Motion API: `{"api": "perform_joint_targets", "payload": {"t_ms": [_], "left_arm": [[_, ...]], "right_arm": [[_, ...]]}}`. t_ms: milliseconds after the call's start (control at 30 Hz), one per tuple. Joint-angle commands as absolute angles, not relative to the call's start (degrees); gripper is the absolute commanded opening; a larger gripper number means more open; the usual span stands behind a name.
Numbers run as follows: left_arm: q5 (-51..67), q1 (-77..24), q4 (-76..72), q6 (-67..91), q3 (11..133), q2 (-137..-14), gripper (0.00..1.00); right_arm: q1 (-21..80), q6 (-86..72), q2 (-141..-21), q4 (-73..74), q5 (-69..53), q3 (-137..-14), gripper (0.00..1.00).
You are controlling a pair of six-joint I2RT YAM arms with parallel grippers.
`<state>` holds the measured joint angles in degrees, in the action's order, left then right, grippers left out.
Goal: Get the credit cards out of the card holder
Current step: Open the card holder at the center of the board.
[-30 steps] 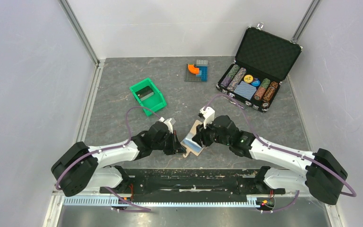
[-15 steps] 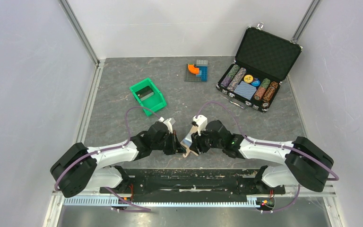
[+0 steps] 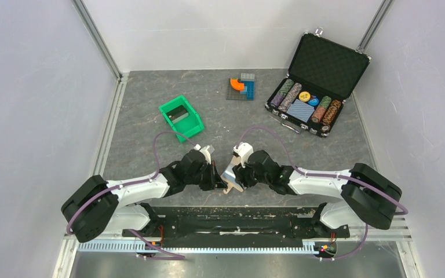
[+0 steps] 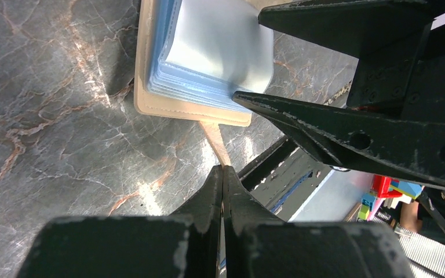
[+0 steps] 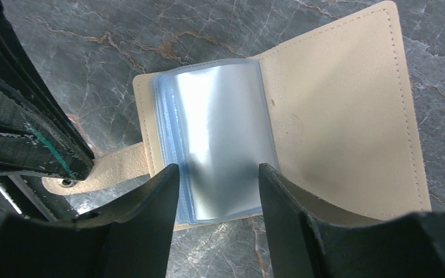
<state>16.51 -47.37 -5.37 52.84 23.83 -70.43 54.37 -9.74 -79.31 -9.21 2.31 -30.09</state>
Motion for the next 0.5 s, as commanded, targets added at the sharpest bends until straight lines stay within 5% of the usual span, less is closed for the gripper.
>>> {"api": "perform_joint_targets", "payload": {"t_ms": [0, 467], "left_arm": [[16.2, -47.6, -5.5, 52.6, 23.4, -69.7, 0.02], [15.6, -47.5, -5.1, 52.3, 22.9, -69.3, 0.02]], "right_arm": [[55.9, -7.3, -81.5, -8.7, 6.9, -32.4, 0.59], [59.1, -5.5, -80.8, -8.6, 9.5, -32.5, 0.66]]}}
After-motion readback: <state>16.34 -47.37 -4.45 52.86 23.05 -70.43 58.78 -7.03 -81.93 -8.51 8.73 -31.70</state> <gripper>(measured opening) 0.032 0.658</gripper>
